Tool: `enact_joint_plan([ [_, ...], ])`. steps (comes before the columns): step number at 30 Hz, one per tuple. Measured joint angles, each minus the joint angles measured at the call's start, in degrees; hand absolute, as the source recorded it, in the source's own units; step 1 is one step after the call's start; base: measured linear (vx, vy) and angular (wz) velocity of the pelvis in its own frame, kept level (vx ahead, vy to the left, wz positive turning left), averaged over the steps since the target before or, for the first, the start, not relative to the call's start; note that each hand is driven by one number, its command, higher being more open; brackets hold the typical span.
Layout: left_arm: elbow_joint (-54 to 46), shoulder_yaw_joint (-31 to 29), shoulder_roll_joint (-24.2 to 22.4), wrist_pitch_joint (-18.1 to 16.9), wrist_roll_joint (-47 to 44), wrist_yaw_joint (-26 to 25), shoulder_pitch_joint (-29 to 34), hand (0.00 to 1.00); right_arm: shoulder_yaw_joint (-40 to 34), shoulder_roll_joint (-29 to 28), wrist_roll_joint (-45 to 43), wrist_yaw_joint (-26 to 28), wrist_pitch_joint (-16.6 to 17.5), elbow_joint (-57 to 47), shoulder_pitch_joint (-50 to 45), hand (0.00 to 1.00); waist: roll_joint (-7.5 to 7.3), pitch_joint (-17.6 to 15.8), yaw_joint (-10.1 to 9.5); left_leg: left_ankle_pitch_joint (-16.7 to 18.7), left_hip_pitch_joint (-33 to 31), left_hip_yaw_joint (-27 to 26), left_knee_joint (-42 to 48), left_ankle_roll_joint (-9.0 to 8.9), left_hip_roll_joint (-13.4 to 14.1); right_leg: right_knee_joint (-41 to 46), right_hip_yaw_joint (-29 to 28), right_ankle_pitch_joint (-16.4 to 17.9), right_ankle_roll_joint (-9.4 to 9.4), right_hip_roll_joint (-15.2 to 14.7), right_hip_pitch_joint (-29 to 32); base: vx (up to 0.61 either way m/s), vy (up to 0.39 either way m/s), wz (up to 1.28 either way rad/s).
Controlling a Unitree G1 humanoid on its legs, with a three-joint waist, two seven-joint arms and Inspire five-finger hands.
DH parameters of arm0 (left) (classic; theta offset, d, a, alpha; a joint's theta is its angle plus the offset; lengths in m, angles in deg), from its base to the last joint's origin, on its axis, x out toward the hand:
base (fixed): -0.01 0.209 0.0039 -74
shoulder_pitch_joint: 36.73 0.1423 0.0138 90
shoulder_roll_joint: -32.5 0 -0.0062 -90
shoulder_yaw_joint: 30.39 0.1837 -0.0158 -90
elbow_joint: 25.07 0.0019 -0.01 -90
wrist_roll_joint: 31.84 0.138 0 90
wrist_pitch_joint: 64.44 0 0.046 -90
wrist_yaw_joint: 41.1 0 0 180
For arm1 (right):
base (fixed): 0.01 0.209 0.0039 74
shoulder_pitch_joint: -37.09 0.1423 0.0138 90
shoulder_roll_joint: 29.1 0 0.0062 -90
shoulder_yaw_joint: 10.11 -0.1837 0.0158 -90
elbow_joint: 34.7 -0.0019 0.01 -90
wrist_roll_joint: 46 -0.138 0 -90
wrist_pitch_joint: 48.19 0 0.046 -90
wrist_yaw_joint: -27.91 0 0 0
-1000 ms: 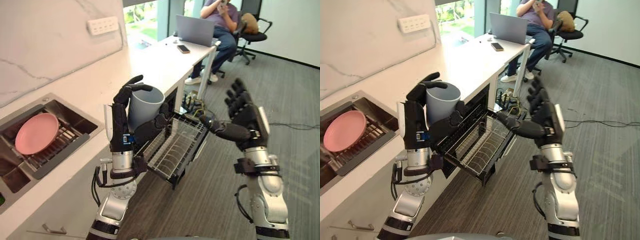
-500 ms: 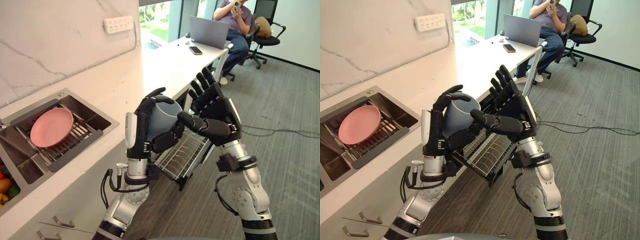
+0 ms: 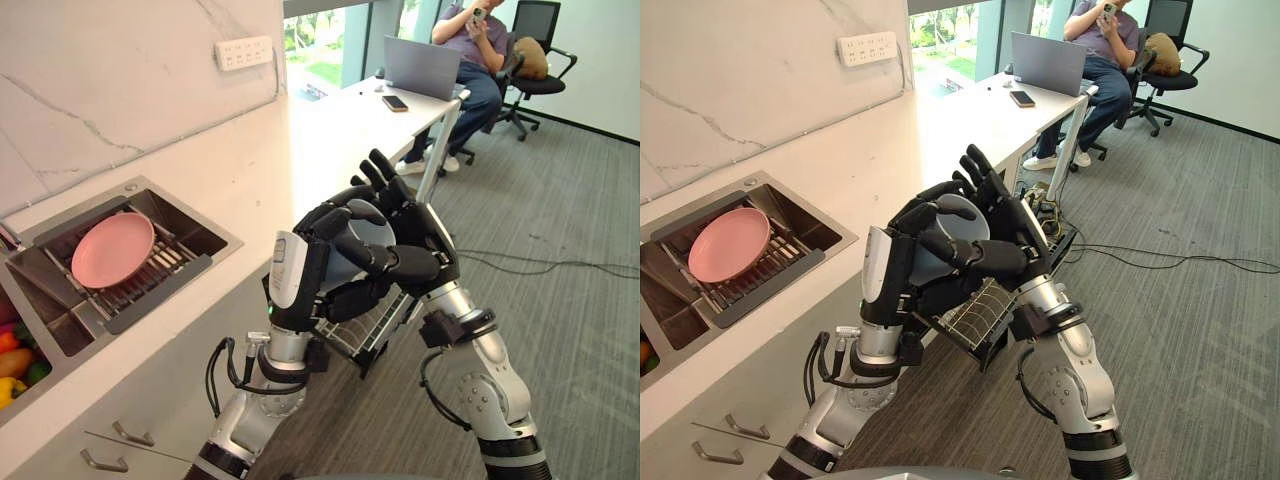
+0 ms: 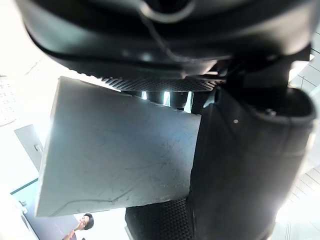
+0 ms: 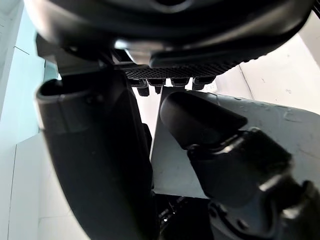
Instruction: Walk over to the sink, pick up the cup, carry it to the dishwasher, place the cup inside the dishwasher, then close the dishwasher door
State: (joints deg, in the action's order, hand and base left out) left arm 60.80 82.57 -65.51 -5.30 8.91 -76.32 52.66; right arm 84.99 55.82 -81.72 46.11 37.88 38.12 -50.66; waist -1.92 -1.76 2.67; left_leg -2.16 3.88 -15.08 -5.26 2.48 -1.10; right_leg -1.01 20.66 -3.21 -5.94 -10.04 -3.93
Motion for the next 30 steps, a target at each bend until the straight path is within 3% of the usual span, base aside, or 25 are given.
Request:
enact_joint_plan([
  [18, -0.3, -0.7, 1.4, 0.1, 7.6, -3.5, 0.0, 0.0, 0.1, 2.5, 1.0, 0.7, -7.4, 1.3, 0.0, 1.0, 0.05, 1.4, 0.2, -1.3, -0.6, 0.5, 0.0, 0.34, -0.1, -0.1, 0.6, 0.0, 0.19, -0.1, 0.6, -0.01, -0.001, 0.01],
  [19, -0.3, -0.7, 1.7, 0.1, 7.8, -3.4, 0.0, 0.0, 0.1, 2.6, 1.0, 0.7, -8.0, 1.4, 0.0, 0.0, 0.05, 1.4, 0.22, -1.3, -0.6, 0.5, 0.0, 0.32, -0.1, -0.1, 0.6, 0.0, 0.21, -0.1, 0.6, 0.0, 0.0, 0.0],
  [30, -0.1, -0.7, 3.2, 1.2, 10.9, -2.5, 0.0, 0.0, 0.4, 4.4, 3.3, 2.1, -10.0, 3.9, 0.9, 0.0, -0.08, 1.7, 0.36, -2.0, -1.5, 1.3, 0.0, 0.36, -0.1, -0.3, 1.5, -0.3, 0.49, -0.1, 0.9, -0.01, 0.001, 0.04],
])
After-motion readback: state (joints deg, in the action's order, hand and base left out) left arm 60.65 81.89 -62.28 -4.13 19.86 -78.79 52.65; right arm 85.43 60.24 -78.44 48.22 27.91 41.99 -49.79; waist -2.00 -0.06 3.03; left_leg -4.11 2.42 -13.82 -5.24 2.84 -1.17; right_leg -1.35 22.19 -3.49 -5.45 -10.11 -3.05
